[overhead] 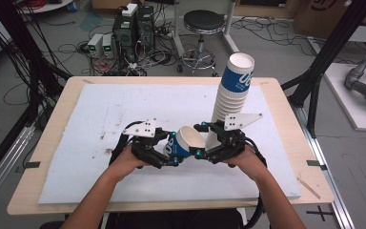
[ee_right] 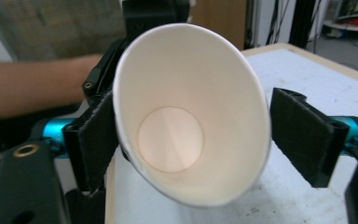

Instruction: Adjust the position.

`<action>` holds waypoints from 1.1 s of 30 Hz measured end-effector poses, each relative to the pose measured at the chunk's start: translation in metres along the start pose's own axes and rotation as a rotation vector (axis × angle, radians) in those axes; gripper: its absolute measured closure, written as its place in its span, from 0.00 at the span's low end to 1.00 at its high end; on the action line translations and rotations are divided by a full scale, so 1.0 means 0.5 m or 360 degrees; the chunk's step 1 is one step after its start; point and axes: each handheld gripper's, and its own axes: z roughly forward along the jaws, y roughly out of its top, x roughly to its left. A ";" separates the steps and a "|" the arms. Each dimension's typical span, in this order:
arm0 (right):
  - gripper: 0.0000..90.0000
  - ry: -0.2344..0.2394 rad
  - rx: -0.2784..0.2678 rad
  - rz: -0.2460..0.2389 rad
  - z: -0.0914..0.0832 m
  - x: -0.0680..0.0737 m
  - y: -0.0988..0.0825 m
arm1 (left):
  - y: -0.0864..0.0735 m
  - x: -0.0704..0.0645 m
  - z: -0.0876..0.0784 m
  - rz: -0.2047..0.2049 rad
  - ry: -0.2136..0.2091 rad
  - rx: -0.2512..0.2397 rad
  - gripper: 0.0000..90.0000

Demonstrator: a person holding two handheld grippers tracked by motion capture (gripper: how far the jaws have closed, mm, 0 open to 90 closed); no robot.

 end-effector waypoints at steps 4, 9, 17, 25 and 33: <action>0.20 0.0032 0.0026 -0.0016 0.005 -0.001 -0.002 | -0.005 -0.001 0.003 0.0010 -0.0020 0.0003 0.32; 0.27 0.0048 0.0083 -0.0081 0.005 0.003 0.000 | -0.003 -0.006 0.007 0.0024 0.0002 0.0085 0.32; 0.27 0.0006 0.0220 -0.0197 0.010 0.005 0.010 | 0.026 -0.013 0.016 0.0108 0.0087 0.0298 0.21; 0.27 0.0022 0.0298 -0.0219 0.019 0.009 0.013 | 0.028 -0.012 0.030 0.0149 0.0056 0.0372 0.23; 0.27 0.0049 0.0333 -0.0234 0.029 0.010 0.011 | 0.026 -0.013 0.036 0.0165 0.0012 0.0361 0.30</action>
